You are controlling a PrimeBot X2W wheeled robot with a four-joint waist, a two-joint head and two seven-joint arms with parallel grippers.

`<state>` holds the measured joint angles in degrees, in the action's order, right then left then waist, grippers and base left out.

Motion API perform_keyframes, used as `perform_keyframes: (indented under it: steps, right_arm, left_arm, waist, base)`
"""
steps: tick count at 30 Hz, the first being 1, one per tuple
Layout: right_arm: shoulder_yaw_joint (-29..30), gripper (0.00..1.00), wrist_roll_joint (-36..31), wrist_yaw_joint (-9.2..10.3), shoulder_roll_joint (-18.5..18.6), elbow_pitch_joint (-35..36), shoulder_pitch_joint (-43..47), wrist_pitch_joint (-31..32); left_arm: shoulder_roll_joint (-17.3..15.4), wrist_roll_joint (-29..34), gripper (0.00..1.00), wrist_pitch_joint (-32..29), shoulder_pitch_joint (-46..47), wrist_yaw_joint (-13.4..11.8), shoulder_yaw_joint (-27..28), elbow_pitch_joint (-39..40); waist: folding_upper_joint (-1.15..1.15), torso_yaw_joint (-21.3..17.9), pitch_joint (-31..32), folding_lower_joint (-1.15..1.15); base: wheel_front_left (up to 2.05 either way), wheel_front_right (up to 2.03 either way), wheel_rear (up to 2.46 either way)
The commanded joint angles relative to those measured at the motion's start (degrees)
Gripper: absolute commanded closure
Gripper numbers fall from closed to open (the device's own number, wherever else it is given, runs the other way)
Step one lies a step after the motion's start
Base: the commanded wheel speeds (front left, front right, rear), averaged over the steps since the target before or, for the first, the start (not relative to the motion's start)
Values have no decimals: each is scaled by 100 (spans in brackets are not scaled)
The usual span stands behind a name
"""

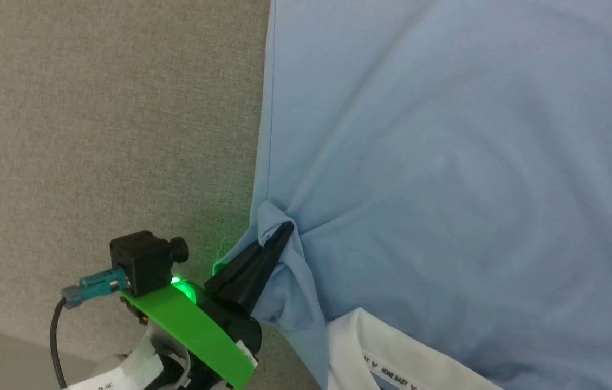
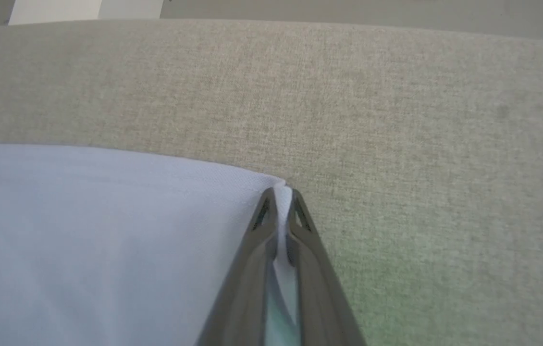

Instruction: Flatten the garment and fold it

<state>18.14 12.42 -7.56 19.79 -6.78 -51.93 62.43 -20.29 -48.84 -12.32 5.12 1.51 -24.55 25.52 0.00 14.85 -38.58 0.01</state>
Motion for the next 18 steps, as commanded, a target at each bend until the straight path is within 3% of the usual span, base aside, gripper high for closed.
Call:
perform_keyframes:
  steps: [1,8,14,18]
  right_arm:
    - [-31,100,121,8,-37,-33,128,-132]
    - [157,100,638,8,27,156,723,-1091]
    - [730,100,1046,8,79,443,1958,-1636]
    - [1254,100,1184,8,-179,705,2992,-1910]
  left_arm:
    - [-22,30,100,66,130,10,48,0]
    - [-99,180,100,218,50,-119,217,-109]
    - [-203,236,100,259,-238,-306,335,-174]
    - [-263,197,100,225,-480,-394,351,-194]
  waist:
    - [0,-183,239,-1]
    - [0,-501,1005,-1]
    - [0,-794,1764,-1]
    - [0,-995,2183,-1]
  base:
    - [0,0,0]
    - [0,0,0]
    - [0,0,0]
    - [0,0,0]
